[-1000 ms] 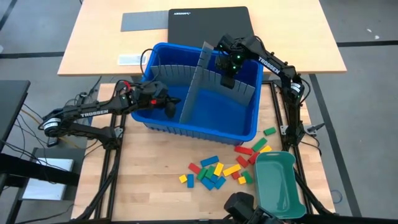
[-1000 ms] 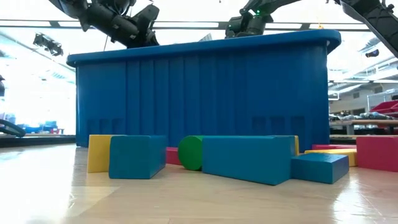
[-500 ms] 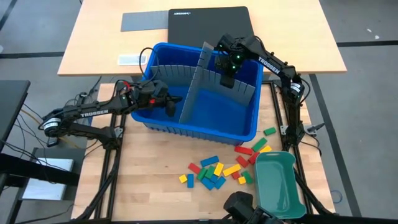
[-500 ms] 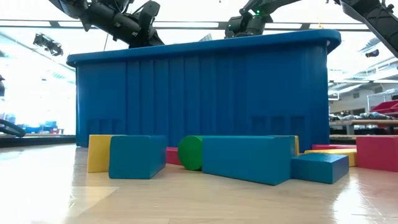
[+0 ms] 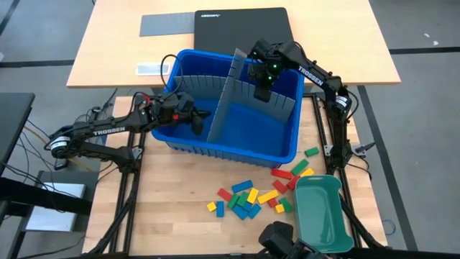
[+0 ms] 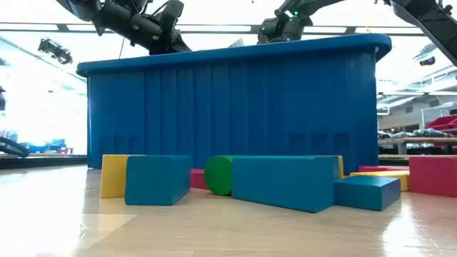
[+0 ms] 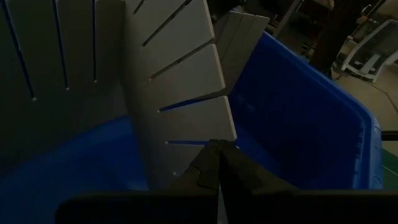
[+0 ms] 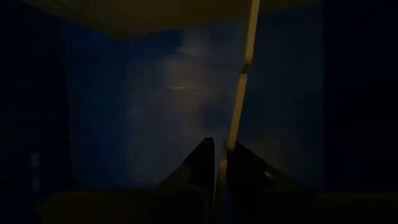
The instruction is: Sort Items/Unsort Items
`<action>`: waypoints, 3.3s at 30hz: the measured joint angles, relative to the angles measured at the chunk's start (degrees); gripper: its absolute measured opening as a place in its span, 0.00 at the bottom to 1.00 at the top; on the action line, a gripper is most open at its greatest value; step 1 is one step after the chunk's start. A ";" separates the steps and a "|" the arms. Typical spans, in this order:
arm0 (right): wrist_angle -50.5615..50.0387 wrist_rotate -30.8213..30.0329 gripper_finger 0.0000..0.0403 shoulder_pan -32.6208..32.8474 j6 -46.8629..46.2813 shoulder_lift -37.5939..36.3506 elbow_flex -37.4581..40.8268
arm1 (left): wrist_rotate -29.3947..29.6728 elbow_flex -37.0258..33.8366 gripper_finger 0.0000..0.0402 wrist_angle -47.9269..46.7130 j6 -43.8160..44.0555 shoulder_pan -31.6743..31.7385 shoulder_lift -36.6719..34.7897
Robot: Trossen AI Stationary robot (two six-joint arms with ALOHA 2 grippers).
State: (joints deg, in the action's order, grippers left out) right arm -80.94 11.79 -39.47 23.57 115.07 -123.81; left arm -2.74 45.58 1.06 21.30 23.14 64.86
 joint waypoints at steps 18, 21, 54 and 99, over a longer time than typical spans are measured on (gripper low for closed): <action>0.63 -0.39 0.08 0.00 -0.08 0.00 0.00 | 0.00 0.00 0.04 -0.04 0.00 0.00 0.00; 0.72 -0.39 0.09 -0.02 -0.47 0.02 0.00 | 0.00 0.00 0.04 -0.04 0.00 0.00 0.00; 0.94 -0.39 0.24 0.64 -3.08 0.02 0.06 | -3.31 12.80 0.18 -1.05 2.46 3.38 2.62; 1.40 -2.16 0.23 0.68 -2.82 0.02 0.06 | 4.71 55.20 0.01 -41.69 -12.08 6.08 21.43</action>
State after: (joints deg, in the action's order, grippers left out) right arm -79.54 9.63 -38.79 20.75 115.09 -123.74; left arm 1.96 100.78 -40.63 9.22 29.21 86.29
